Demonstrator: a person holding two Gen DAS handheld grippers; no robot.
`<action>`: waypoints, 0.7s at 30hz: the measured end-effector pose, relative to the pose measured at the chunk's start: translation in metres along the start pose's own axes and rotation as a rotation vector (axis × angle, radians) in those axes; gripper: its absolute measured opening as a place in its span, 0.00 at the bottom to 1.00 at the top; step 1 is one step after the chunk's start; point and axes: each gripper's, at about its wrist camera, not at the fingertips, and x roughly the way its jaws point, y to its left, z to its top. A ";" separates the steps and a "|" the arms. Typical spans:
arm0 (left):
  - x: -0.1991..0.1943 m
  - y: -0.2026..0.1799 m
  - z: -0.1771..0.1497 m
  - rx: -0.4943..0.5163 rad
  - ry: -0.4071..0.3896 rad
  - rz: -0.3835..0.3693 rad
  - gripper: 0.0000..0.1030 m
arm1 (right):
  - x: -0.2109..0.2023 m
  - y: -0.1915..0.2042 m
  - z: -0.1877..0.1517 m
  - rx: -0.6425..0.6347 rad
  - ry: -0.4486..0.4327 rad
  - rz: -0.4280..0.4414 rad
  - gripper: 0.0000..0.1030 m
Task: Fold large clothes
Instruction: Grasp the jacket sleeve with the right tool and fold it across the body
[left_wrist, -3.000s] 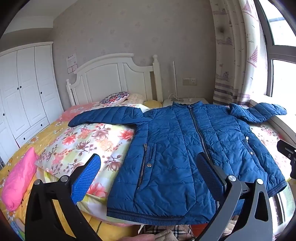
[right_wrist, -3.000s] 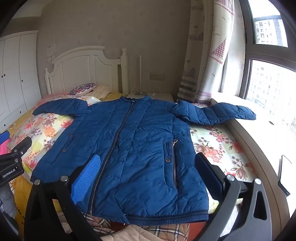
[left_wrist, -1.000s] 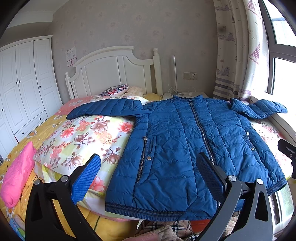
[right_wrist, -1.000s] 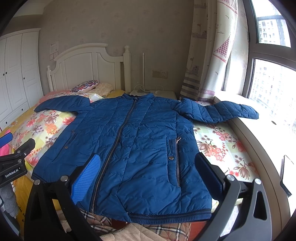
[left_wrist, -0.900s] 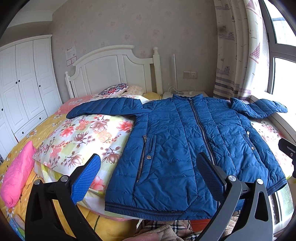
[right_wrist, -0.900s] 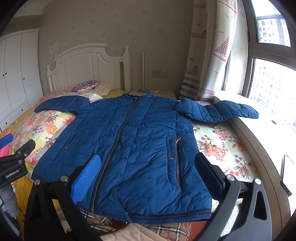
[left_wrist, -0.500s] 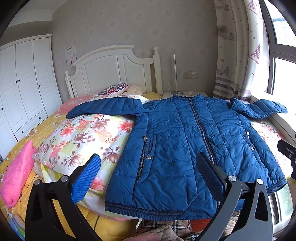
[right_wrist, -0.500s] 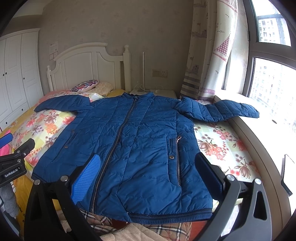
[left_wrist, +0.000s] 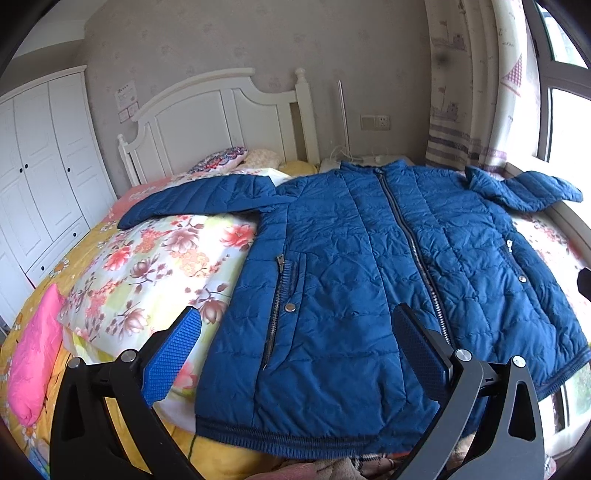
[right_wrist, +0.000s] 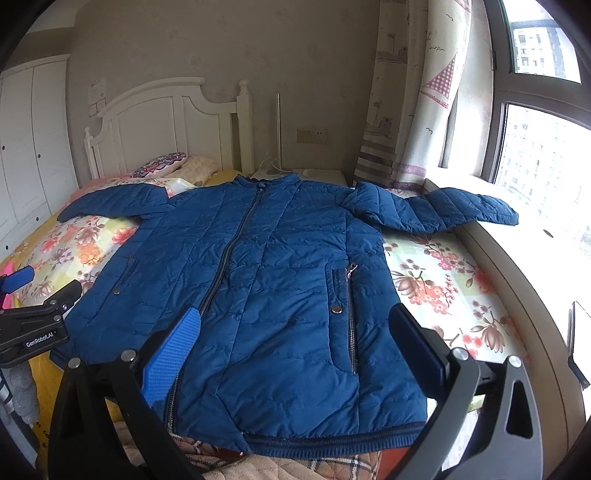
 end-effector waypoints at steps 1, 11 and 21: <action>0.011 -0.001 0.003 0.003 0.013 -0.003 0.96 | 0.009 0.000 0.001 -0.001 0.008 -0.010 0.98; 0.151 -0.040 0.057 0.074 0.153 -0.039 0.96 | 0.113 -0.031 0.034 0.025 0.130 -0.127 0.98; 0.246 -0.041 0.074 0.030 0.274 -0.116 0.96 | 0.217 -0.167 0.060 0.381 0.218 -0.162 0.88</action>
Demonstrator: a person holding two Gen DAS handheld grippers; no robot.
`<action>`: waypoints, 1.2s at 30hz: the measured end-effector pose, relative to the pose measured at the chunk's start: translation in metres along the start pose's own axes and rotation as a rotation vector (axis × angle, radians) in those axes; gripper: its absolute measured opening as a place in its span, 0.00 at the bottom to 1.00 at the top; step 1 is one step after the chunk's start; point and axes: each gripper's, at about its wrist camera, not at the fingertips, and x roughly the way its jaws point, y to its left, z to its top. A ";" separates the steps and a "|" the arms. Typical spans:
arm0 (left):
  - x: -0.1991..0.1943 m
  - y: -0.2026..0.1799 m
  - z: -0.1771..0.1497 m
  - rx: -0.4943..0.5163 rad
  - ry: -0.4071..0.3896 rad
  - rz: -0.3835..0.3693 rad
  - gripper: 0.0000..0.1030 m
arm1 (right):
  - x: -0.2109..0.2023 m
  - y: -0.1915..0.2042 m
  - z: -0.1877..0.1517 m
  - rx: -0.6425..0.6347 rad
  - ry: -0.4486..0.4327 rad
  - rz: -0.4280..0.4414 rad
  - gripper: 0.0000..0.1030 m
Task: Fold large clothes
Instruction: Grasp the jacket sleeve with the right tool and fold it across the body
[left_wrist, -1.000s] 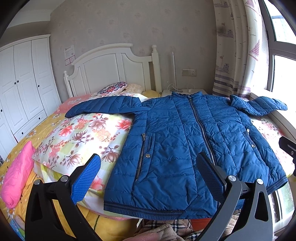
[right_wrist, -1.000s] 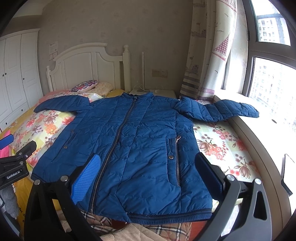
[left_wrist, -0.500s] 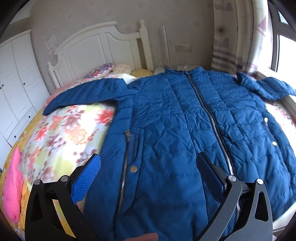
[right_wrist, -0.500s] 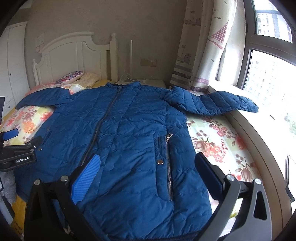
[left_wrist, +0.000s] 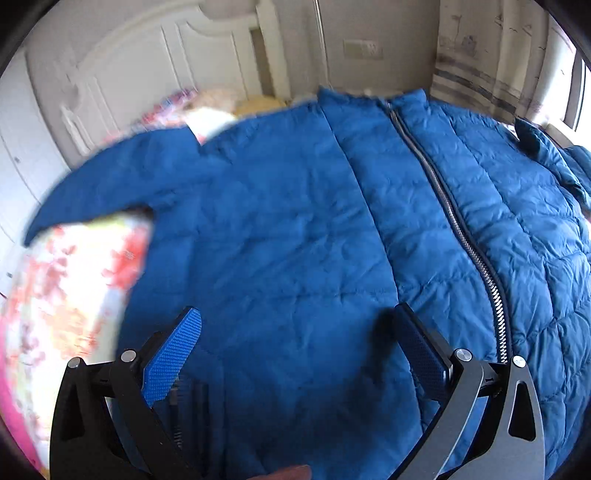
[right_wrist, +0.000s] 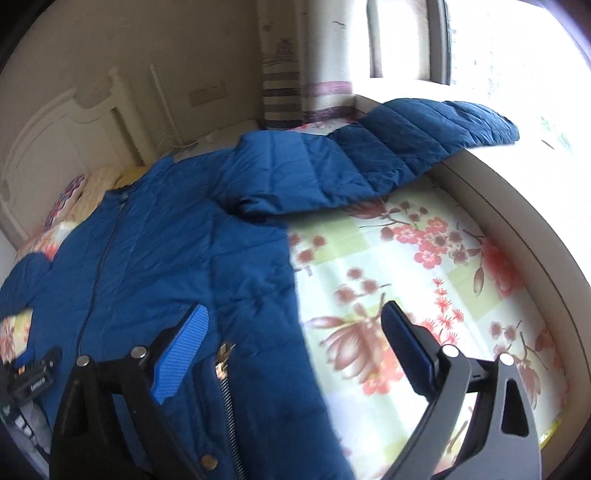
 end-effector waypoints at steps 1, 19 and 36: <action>0.001 0.003 -0.001 -0.013 -0.001 -0.017 0.96 | 0.006 -0.010 0.006 0.027 0.000 -0.012 0.87; 0.011 0.006 -0.004 -0.035 0.014 -0.056 0.96 | 0.115 -0.120 0.119 0.386 -0.096 -0.112 0.14; 0.010 0.008 -0.003 -0.043 0.006 -0.070 0.96 | 0.112 0.220 -0.008 -0.696 0.135 0.204 0.21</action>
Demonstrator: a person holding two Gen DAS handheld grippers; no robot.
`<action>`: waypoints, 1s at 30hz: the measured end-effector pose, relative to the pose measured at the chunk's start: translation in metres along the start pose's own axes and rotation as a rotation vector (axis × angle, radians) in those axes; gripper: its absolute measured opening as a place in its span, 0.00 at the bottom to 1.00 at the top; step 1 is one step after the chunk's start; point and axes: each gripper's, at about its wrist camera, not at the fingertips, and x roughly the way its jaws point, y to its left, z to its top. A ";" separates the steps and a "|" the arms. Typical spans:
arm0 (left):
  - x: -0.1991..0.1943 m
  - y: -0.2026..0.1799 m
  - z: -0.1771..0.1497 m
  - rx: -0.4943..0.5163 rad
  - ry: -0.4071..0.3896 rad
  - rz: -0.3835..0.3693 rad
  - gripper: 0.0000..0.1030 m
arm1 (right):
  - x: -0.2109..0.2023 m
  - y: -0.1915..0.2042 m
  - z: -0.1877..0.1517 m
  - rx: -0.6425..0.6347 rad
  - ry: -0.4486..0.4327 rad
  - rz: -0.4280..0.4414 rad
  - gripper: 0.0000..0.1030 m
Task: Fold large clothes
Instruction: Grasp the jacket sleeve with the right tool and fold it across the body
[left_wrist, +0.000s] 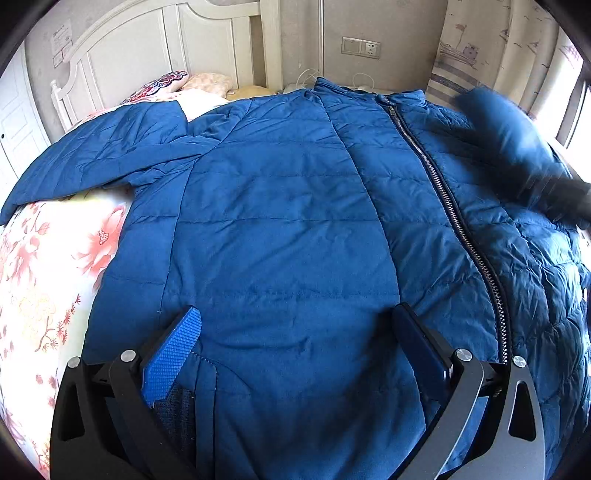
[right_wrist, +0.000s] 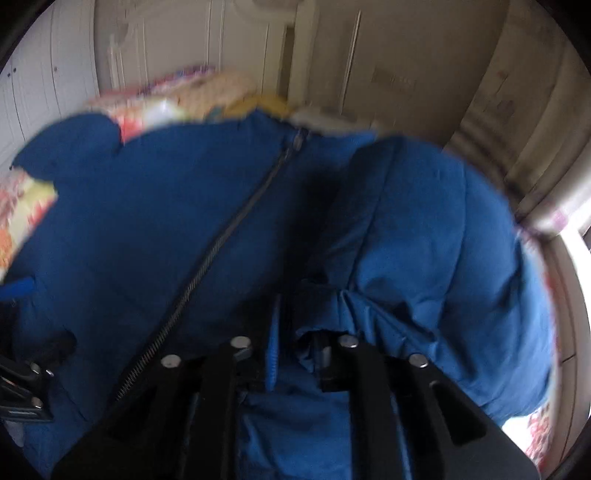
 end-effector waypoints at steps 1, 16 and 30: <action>0.000 0.000 0.000 0.000 0.000 -0.001 0.96 | -0.001 0.001 -0.004 -0.001 -0.049 -0.005 0.24; -0.003 -0.002 -0.002 -0.002 -0.011 -0.004 0.96 | -0.070 -0.208 -0.106 0.816 -0.266 0.217 0.66; -0.009 -0.010 -0.003 0.033 -0.048 0.001 0.96 | -0.108 -0.138 -0.002 0.460 -0.525 0.226 0.19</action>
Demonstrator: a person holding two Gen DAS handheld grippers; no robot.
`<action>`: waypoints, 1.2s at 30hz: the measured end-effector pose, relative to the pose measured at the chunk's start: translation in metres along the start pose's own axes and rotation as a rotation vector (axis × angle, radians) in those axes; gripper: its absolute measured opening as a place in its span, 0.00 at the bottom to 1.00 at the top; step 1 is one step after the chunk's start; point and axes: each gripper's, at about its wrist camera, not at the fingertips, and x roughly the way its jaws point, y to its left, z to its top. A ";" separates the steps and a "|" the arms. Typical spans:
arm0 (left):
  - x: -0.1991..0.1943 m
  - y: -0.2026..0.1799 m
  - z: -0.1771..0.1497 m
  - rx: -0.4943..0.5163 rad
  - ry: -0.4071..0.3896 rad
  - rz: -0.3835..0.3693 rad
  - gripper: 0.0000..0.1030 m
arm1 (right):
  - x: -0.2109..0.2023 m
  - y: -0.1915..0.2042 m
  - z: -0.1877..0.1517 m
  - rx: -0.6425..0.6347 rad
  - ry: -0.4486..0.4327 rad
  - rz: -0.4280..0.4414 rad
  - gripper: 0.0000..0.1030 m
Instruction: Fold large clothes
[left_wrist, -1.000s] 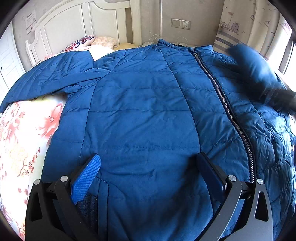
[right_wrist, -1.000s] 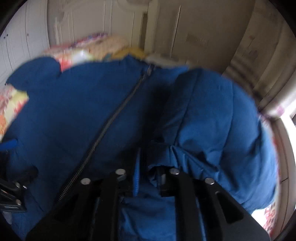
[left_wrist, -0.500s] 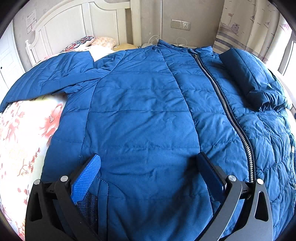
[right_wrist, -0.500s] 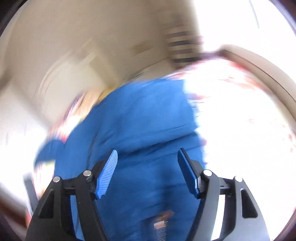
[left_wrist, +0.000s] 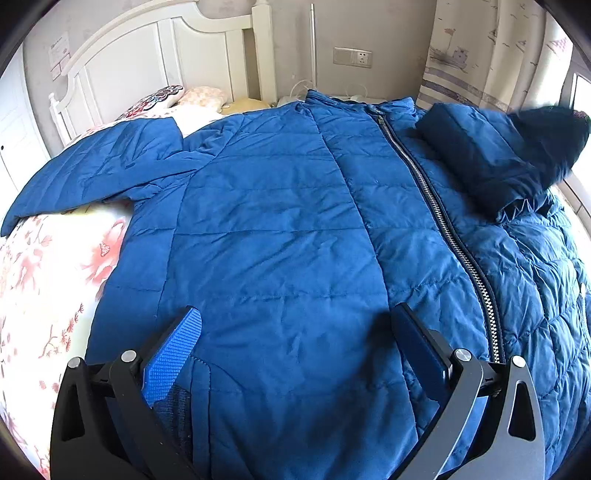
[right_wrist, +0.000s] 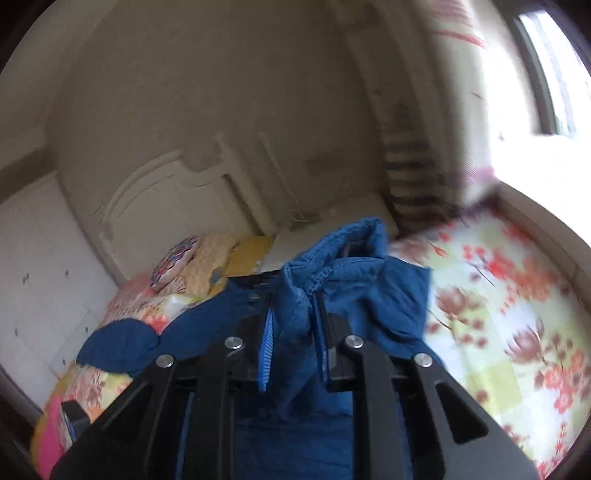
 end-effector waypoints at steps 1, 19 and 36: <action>0.000 -0.001 0.000 0.003 0.000 0.001 0.96 | 0.009 0.032 0.003 -0.094 0.019 0.043 0.20; -0.005 0.011 0.000 -0.053 -0.003 -0.094 0.95 | 0.067 -0.071 -0.051 0.000 0.281 -0.282 0.53; 0.066 0.079 0.104 -0.308 0.099 -0.105 0.18 | 0.065 -0.098 -0.069 0.104 0.240 -0.172 0.54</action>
